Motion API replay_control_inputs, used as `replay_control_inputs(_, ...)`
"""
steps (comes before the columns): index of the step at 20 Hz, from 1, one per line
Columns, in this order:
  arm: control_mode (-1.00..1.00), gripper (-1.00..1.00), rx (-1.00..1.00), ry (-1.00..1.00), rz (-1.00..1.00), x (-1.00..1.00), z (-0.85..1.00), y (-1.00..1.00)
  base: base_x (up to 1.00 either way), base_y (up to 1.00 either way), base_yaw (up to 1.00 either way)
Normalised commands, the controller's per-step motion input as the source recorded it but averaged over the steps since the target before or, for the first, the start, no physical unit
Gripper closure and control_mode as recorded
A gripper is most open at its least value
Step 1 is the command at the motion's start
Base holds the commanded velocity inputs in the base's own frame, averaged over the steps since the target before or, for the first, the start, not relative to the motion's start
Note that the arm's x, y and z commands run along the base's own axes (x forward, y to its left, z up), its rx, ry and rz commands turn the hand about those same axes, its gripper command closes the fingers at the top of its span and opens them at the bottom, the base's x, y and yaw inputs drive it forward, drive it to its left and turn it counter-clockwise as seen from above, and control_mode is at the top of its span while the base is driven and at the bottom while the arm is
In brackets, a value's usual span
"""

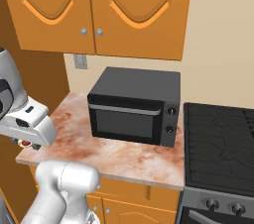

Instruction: Store the hot dog in the freezer for long-term storage. Close the freezer door after placing the cooked food.

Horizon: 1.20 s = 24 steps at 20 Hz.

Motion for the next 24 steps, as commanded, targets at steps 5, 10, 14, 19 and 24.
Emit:
replay_control_inputs(5,-1.00,1.00,0.00,0.00,0.00,0.00,0.00,0.00,0.00,0.00,0.00)
replay_control_inputs(10,1.00,1.00,0.00,0.00,0.00,-0.09,0.00,0.00,-0.33,0.00,0.00)
replay_control_inputs(14,1.00,1.00,0.00,0.00,0.00,0.00,0.00,0.00,-0.90,0.00,0.00)
replay_control_inputs(19,1.00,1.00,0.00,0.00,0.00,0.00,0.00,0.00,-0.97,0.00,0.00)
replay_control_inputs(24,1.00,1.00,0.00,0.00,0.00,0.00,0.00,0.00,-0.85,0.03,0.00)
